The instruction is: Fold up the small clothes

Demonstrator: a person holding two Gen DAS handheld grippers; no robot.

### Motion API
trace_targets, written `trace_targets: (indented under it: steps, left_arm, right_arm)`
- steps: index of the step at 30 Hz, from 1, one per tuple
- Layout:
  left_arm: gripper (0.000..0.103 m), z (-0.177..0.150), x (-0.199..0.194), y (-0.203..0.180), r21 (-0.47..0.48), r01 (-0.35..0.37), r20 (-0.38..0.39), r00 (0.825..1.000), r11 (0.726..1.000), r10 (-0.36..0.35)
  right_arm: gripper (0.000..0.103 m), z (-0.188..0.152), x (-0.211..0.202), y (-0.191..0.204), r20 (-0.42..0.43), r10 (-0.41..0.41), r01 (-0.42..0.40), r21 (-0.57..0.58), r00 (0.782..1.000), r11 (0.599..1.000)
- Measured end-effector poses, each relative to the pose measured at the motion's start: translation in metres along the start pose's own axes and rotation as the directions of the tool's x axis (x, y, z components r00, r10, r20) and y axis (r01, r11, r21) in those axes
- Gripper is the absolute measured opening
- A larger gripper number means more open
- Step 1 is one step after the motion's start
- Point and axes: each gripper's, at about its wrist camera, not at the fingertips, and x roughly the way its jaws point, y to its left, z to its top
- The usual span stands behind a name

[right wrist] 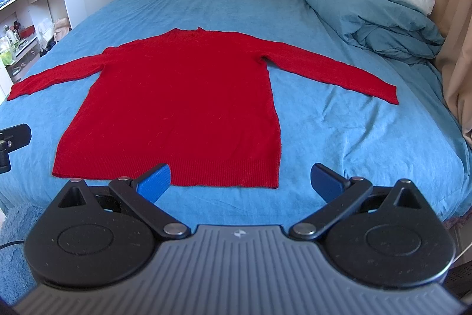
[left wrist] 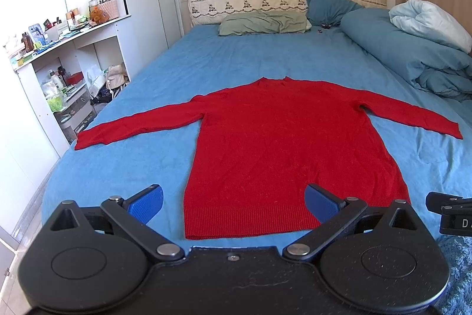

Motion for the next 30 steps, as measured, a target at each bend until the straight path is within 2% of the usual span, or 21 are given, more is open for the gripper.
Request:
trace_targets:
  steps: [30]
  left_arm:
    - [0.103,0.0014,-0.0014,0.0009,-0.007,0.0,-0.002,1.0,1.0,0.0]
  right_arm:
    - [0.103,0.0019,-0.0021,0.0048,0.002,0.004,-0.004,-0.002,1.0,1.0]
